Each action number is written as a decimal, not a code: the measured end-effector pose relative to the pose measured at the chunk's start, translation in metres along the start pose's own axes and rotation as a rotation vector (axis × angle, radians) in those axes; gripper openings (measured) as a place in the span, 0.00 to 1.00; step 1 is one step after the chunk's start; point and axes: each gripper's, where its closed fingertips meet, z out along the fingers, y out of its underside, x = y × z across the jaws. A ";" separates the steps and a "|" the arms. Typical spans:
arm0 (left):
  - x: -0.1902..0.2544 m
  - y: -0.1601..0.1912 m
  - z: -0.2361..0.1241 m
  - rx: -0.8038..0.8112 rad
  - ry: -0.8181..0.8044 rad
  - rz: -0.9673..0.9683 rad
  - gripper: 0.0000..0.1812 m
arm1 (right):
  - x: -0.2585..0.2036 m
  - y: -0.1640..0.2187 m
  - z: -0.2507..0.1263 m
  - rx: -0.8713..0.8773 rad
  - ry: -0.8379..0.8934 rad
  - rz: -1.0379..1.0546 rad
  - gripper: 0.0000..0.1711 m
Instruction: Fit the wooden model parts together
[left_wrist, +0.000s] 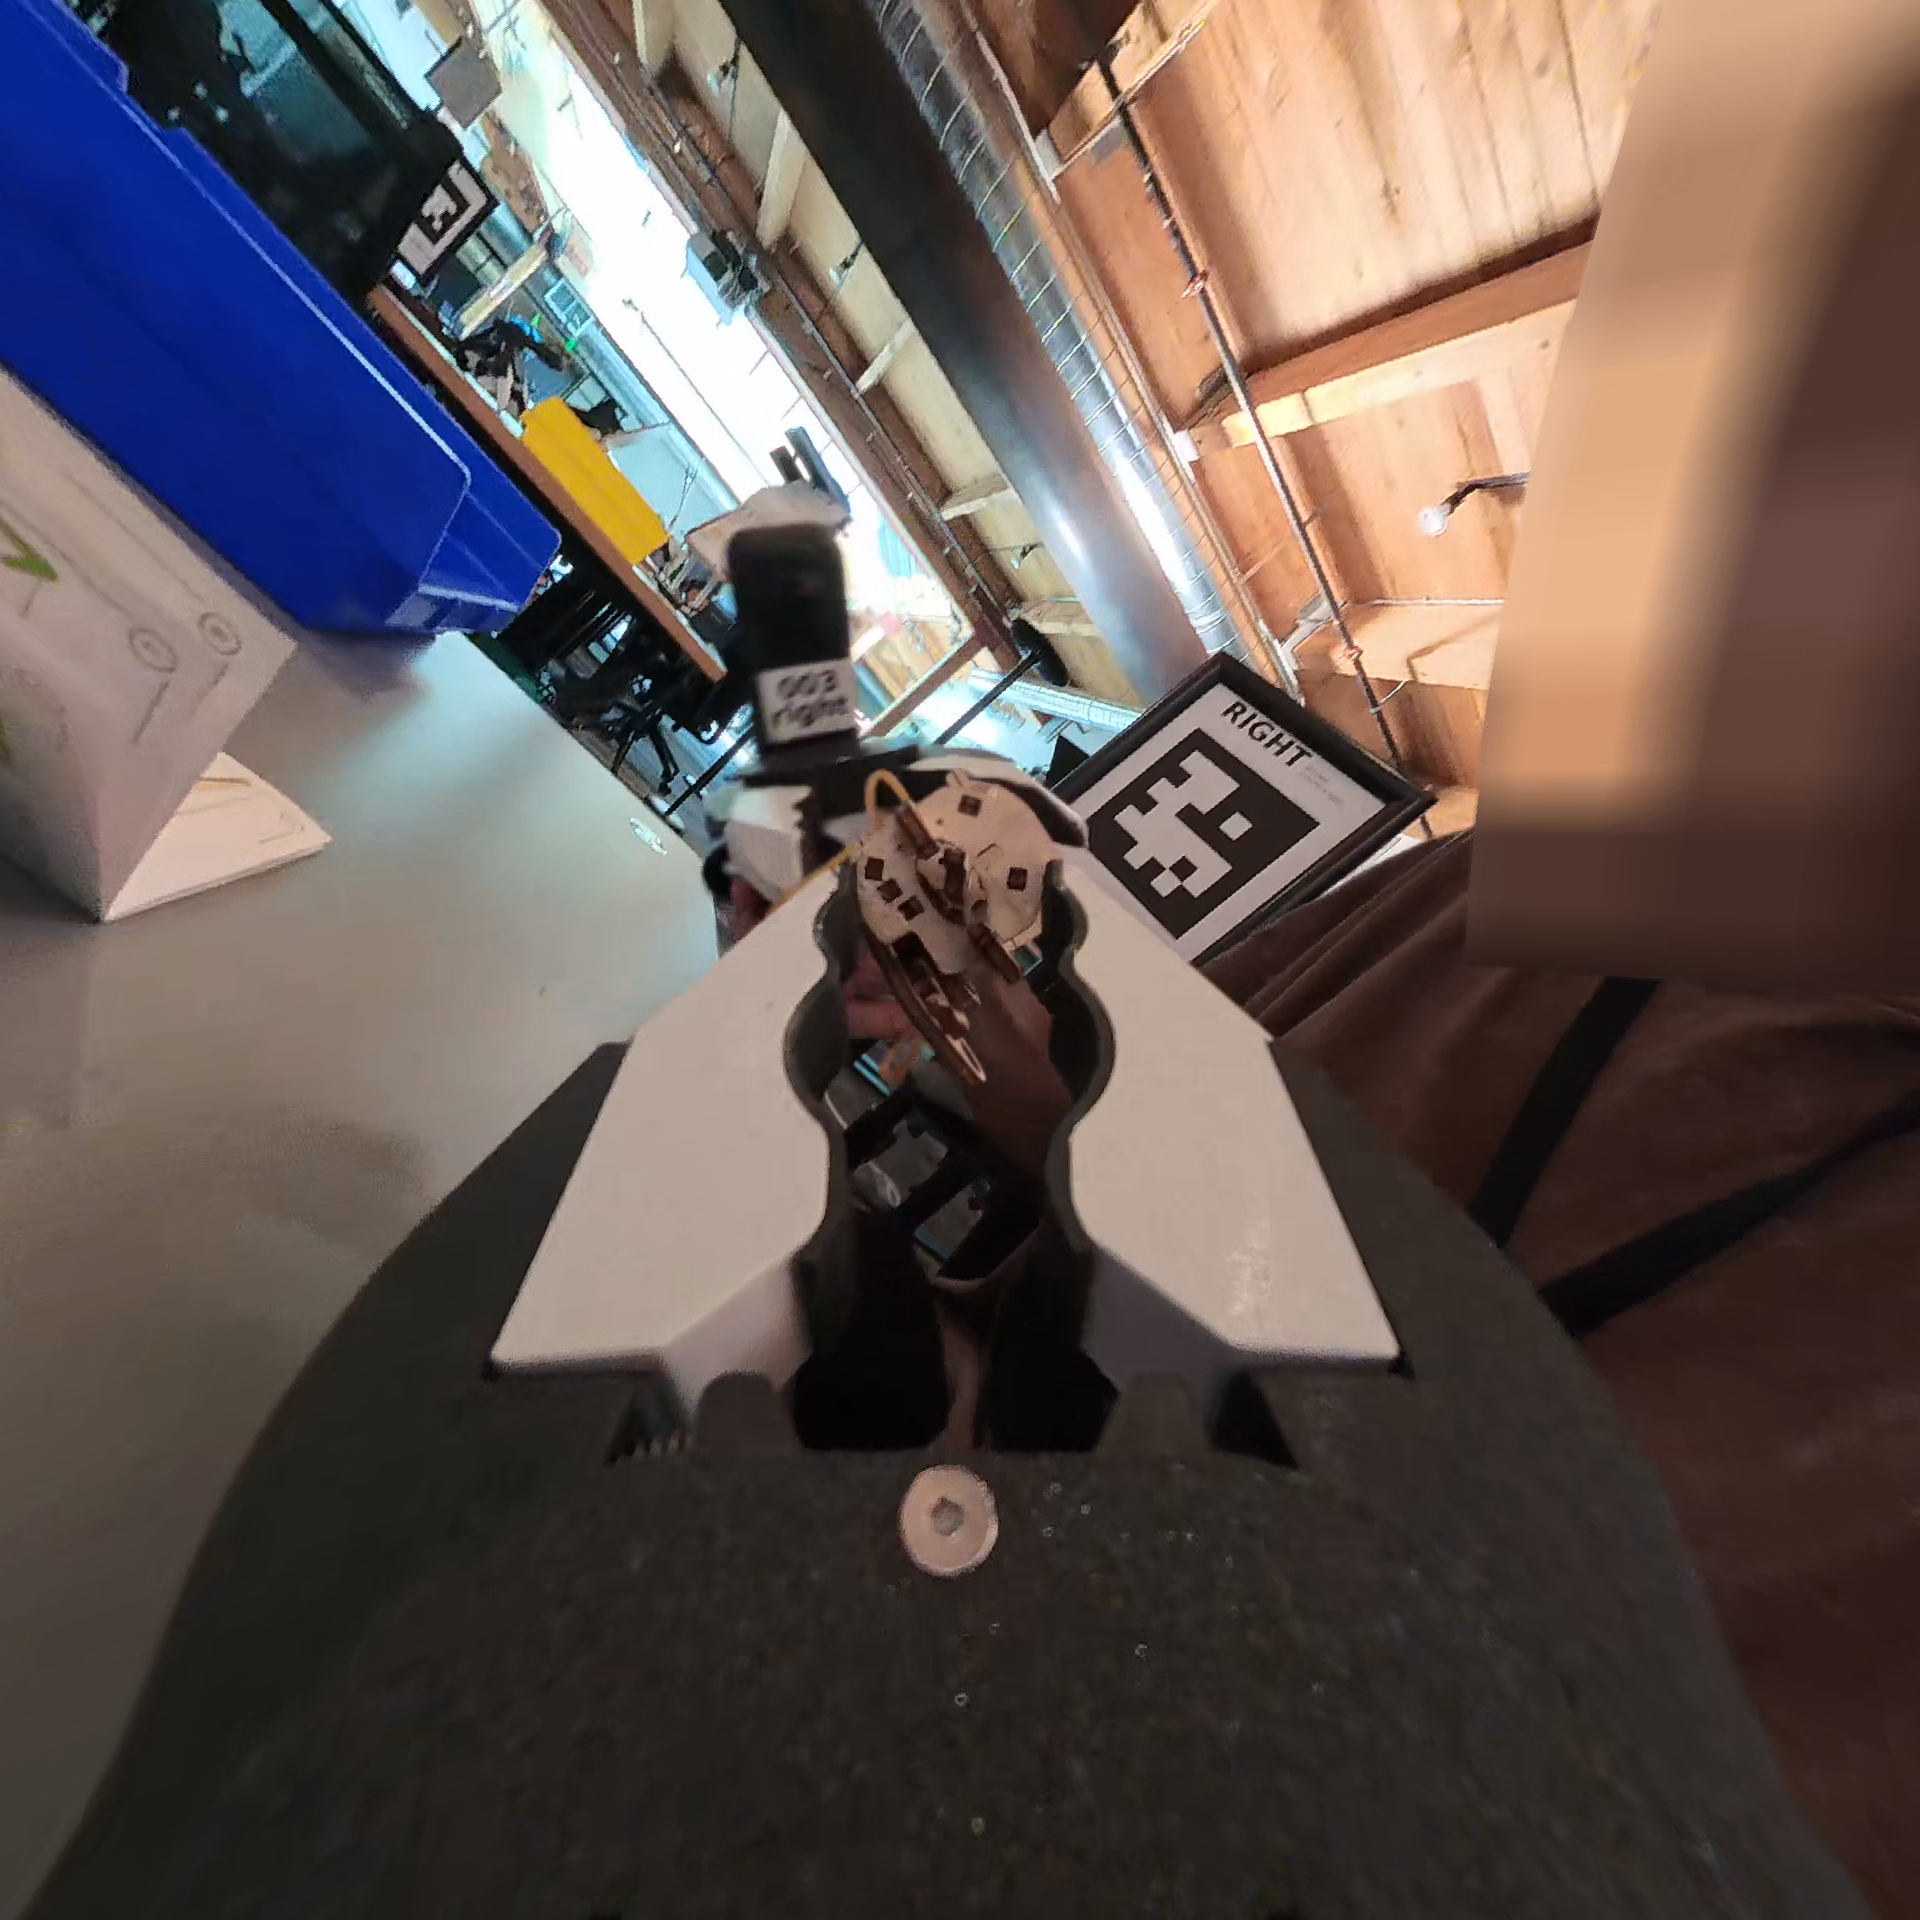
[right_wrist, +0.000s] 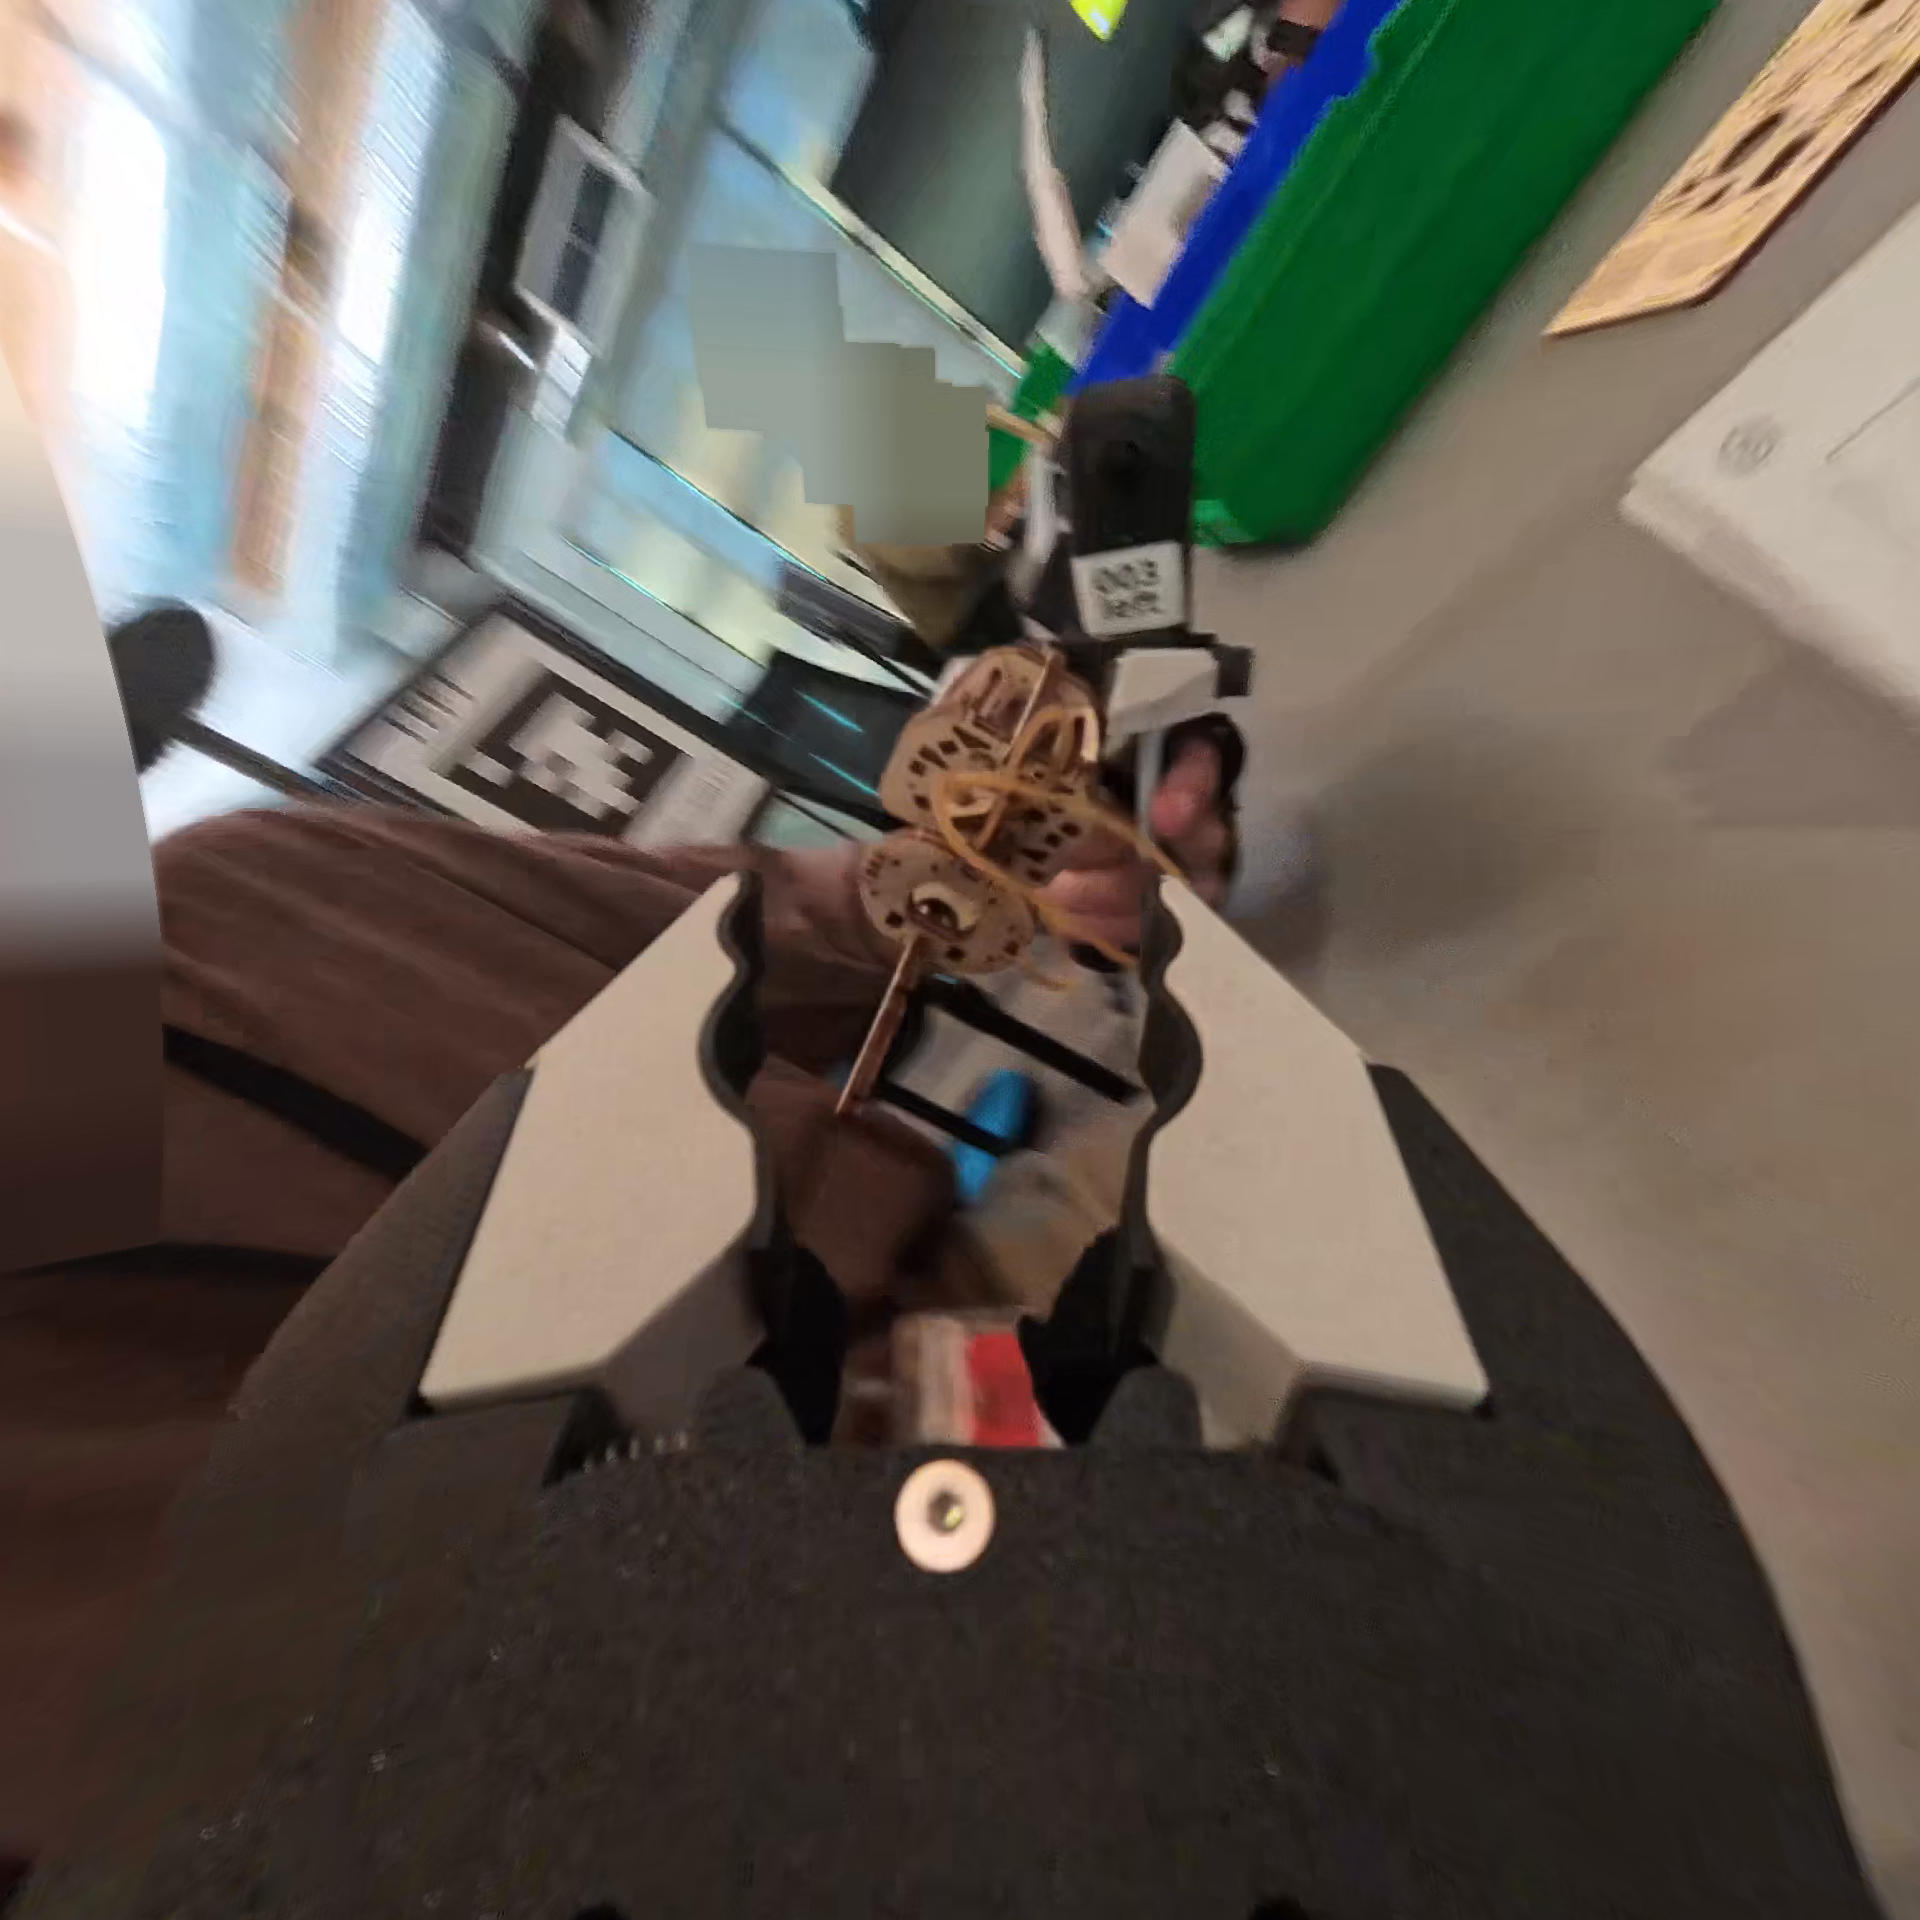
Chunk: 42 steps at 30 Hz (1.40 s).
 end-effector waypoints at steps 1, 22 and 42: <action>0.001 -0.002 0.000 0.014 0.009 -0.003 0.18 | -0.002 0.000 0.000 0.012 -0.043 0.055 0.42; -0.026 -0.012 -0.004 0.159 -0.223 -0.070 0.18 | 0.021 -0.006 -0.014 -0.143 0.490 -0.677 0.43; -0.008 0.023 0.035 0.151 -0.223 -0.162 0.18 | 0.016 0.005 -0.011 -0.115 0.414 -0.779 0.24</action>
